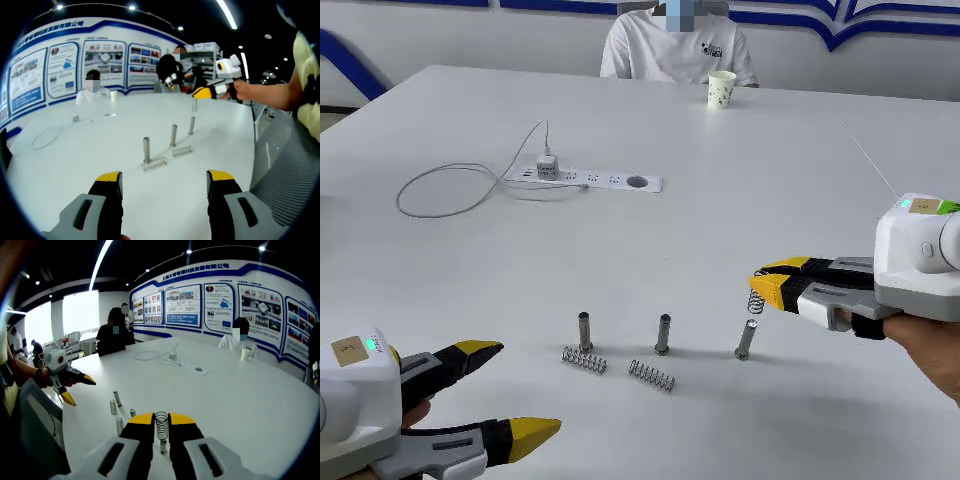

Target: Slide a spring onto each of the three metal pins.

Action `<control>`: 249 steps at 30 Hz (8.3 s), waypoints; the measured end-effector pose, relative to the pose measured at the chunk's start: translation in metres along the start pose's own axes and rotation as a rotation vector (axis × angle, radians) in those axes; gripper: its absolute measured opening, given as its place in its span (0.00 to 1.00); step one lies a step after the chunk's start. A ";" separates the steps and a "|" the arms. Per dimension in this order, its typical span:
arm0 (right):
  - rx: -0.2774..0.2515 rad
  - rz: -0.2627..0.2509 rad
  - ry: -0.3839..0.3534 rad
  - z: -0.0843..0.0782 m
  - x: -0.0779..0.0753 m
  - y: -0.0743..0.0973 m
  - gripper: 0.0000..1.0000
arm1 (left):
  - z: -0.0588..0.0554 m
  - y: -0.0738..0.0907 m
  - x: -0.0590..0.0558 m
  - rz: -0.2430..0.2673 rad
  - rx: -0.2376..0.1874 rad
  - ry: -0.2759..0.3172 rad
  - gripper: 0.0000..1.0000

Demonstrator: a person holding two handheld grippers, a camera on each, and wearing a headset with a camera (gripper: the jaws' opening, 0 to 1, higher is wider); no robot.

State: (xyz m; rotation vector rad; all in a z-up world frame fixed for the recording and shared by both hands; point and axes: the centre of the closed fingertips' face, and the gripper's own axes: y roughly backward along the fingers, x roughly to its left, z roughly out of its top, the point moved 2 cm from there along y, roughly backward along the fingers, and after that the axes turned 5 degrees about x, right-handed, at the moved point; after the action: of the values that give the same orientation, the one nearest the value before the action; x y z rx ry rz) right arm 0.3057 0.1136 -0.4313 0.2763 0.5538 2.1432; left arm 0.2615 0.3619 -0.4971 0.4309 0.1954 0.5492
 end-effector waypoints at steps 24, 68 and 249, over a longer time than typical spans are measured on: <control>0.012 0.011 -0.037 -0.015 -0.003 -0.009 0.12 | -0.004 -0.005 0.002 -0.005 0.018 0.011 0.69; 0.029 0.029 -0.039 -0.046 -0.006 -0.023 0.12 | -0.010 -0.008 0.002 -0.005 0.042 0.021 0.69; 0.267 0.241 0.202 -0.055 0.093 -0.078 0.18 | -0.013 -0.007 0.002 -0.003 0.002 0.045 0.69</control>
State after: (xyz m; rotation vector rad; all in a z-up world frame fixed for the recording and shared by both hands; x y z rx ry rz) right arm 0.2854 0.2130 -0.5173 0.2854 0.9692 2.3440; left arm 0.2625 0.3618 -0.5116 0.4205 0.2402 0.5559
